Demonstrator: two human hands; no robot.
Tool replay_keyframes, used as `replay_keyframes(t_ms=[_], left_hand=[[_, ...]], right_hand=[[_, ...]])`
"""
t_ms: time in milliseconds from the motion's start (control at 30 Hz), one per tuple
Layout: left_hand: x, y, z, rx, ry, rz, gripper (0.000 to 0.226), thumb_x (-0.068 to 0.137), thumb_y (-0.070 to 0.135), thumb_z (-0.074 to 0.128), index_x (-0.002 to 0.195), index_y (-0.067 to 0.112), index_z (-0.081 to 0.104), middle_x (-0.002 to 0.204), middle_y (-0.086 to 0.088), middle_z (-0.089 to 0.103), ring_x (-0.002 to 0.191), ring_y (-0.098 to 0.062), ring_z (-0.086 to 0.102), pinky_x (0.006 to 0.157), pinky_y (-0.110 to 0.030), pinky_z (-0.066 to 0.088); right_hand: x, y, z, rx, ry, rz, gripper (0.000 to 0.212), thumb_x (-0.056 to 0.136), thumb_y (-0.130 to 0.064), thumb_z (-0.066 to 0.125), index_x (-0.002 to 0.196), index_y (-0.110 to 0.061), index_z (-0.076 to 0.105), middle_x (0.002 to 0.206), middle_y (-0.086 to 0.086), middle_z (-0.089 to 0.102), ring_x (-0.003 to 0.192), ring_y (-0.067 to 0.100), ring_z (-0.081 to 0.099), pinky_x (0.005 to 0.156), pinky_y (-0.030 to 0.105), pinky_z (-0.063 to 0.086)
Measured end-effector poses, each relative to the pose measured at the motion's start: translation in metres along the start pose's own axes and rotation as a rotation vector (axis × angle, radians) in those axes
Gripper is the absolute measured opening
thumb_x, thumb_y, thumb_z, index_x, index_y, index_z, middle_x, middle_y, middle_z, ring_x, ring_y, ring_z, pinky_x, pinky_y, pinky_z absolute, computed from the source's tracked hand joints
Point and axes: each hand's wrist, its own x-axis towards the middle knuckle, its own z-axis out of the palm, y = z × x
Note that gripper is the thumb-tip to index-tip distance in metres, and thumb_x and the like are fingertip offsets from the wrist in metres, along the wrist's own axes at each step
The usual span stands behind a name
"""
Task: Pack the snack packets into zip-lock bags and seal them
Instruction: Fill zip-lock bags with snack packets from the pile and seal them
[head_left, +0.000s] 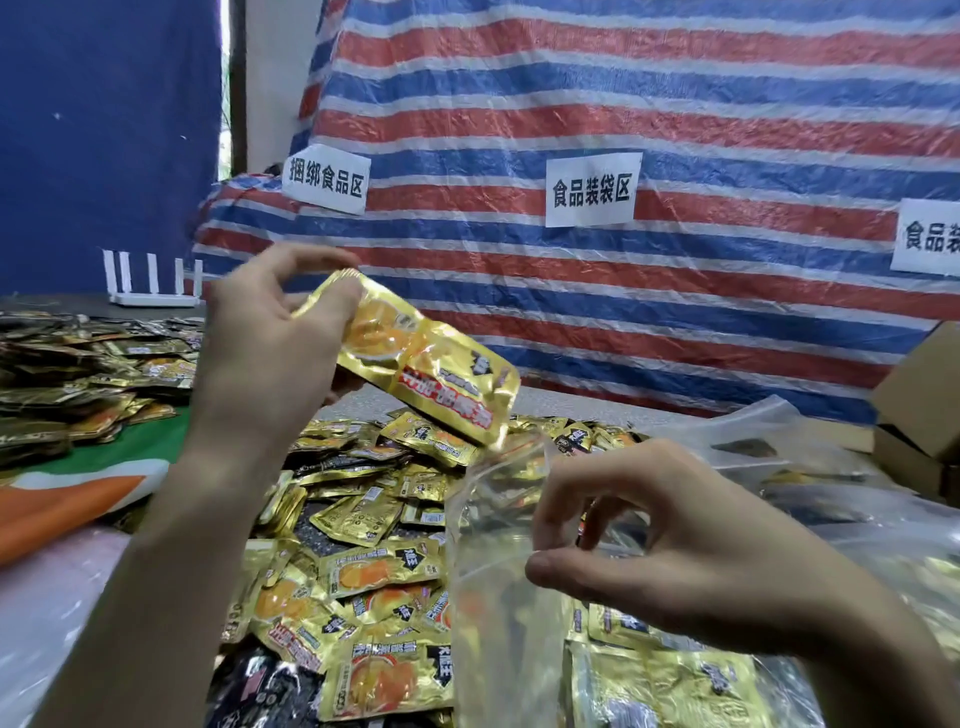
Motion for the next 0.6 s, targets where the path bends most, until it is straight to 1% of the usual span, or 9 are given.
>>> replay_keyframes(t_ms=[100,167,267,333,400,433,467,567,600], left_hand=[[-0.018,0.026,0.002,0.063,-0.077,0.051,0.012,0.094,0.025,0.065,0.101,0.032,0.072,0.074,0.0,0.073,0.058,-0.022,0.071,0.045,-0.042,0.058],[-0.025,0.03,0.007,0.208,-0.117,0.113,0.011,0.094,0.025,0.065,0.101,0.032,0.071,0.072,-0.002,0.069,0.058,-0.025,0.067,0.043,-0.048,0.053],[-0.027,0.029,0.01,0.374,-0.101,0.182,0.011,0.094,0.028,0.063,0.099,0.035,0.068,0.078,0.007,0.064,0.077,-0.018,0.06,0.052,-0.037,0.047],[-0.025,0.026,0.009,0.393,-0.094,0.187,0.012,0.095,0.027,0.062,0.102,0.034,0.069,0.082,0.011,0.063,0.079,-0.016,0.06,0.054,-0.031,0.046],[-0.022,0.023,0.008,0.401,-0.126,0.181,0.013,0.096,0.026,0.061,0.105,0.032,0.069,0.086,0.024,0.058,0.079,0.003,0.061,0.056,-0.02,0.051],[-0.022,0.021,0.009,0.396,-0.157,0.17,0.013,0.096,0.026,0.061,0.106,0.032,0.069,0.089,0.027,0.057,0.08,0.013,0.059,0.058,-0.013,0.05],[-0.022,0.02,0.011,0.384,-0.19,0.155,0.013,0.096,0.026,0.061,0.104,0.032,0.069,0.09,0.026,0.059,0.081,0.017,0.057,0.058,-0.009,0.049],[-0.027,0.018,0.019,0.349,-0.292,0.129,0.012,0.097,0.029,0.061,0.104,0.033,0.068,0.084,0.022,0.064,0.075,0.005,0.065,0.053,-0.011,0.05],[-0.028,0.017,0.022,0.365,-0.33,0.129,0.013,0.097,0.031,0.059,0.107,0.034,0.067,0.083,0.019,0.066,0.07,-0.003,0.067,0.055,-0.019,0.054]], right_hand=[[0.001,-0.002,0.001,0.022,0.006,-0.024,0.012,0.086,-0.034,0.074,0.081,-0.023,0.073,0.078,-0.008,0.071,0.077,0.014,0.068,0.07,0.039,0.055],[0.001,-0.002,0.001,0.029,0.024,-0.04,0.012,0.085,-0.03,0.076,0.078,-0.02,0.075,0.075,-0.006,0.071,0.073,0.014,0.068,0.068,0.037,0.054],[0.0,-0.001,-0.001,0.045,0.047,-0.035,0.011,0.084,-0.025,0.079,0.075,-0.019,0.076,0.071,-0.005,0.071,0.069,0.012,0.067,0.067,0.037,0.053],[-0.001,-0.002,-0.003,0.061,0.046,-0.043,0.01,0.082,-0.025,0.081,0.074,-0.021,0.077,0.07,-0.006,0.071,0.069,0.013,0.067,0.065,0.033,0.053],[-0.001,-0.004,-0.002,0.089,0.025,-0.063,0.009,0.081,-0.026,0.082,0.075,-0.02,0.077,0.07,-0.006,0.071,0.07,0.013,0.068,0.066,0.03,0.052],[0.0,-0.004,-0.001,0.1,0.024,-0.07,0.009,0.082,-0.025,0.082,0.077,-0.019,0.077,0.071,-0.005,0.071,0.071,0.014,0.068,0.066,0.031,0.053],[0.001,-0.004,0.001,0.102,0.035,-0.077,0.01,0.083,-0.025,0.081,0.078,-0.018,0.078,0.073,-0.004,0.072,0.072,0.014,0.067,0.067,0.033,0.053],[0.004,-0.005,0.005,0.066,0.127,-0.109,0.013,0.084,-0.03,0.079,0.079,-0.018,0.078,0.074,-0.005,0.072,0.073,0.014,0.067,0.066,0.029,0.053],[0.005,-0.005,0.005,0.065,0.162,-0.118,0.012,0.084,-0.029,0.079,0.079,-0.017,0.078,0.074,-0.006,0.072,0.073,0.014,0.068,0.067,0.027,0.052]])
